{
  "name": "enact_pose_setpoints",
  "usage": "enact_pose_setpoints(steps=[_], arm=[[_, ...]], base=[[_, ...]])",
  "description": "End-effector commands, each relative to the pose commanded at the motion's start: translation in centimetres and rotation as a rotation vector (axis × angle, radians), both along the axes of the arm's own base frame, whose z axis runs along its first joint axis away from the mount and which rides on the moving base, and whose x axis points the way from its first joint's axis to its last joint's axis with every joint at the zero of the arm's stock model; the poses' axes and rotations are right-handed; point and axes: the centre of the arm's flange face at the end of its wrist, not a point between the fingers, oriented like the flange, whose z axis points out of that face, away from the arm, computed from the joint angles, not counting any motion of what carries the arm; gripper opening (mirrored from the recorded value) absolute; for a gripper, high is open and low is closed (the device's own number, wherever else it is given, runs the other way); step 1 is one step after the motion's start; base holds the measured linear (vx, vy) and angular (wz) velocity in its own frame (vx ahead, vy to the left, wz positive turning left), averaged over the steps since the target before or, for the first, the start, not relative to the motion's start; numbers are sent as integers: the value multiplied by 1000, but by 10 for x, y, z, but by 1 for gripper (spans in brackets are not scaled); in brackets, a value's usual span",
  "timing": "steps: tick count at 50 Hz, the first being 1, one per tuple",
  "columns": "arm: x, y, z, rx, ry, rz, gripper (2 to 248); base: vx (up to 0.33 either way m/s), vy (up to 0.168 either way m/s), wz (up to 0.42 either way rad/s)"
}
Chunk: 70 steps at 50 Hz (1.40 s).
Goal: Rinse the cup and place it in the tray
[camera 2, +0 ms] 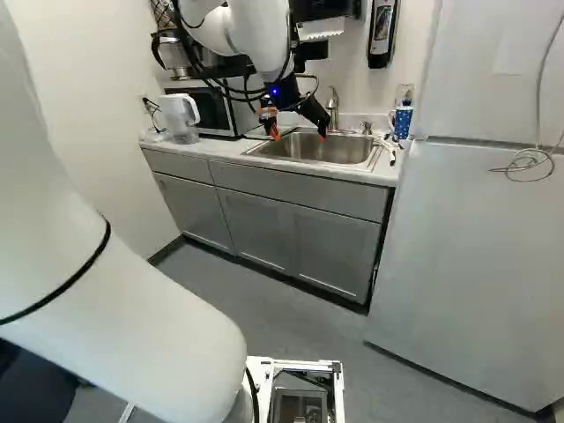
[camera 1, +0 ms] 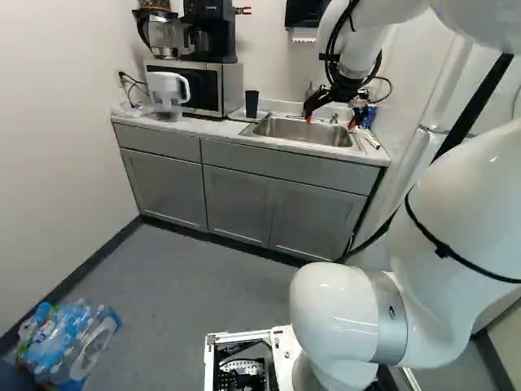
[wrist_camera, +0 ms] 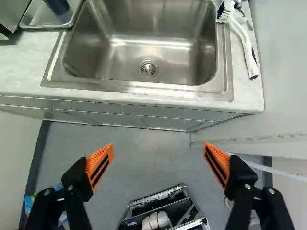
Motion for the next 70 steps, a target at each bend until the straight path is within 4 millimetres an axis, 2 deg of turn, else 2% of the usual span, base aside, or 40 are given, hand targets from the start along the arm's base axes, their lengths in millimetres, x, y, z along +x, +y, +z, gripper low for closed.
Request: enact_pose_setpoints(steps=[34,52,70], arm=[[1,5,-15,-6,-27,15,247],[0,13,-36,-15,-63,36,247],[-2,23,-64,-26,-115,64,247]], base=[[0,0,0],[0,0,0],[0,0,0]])
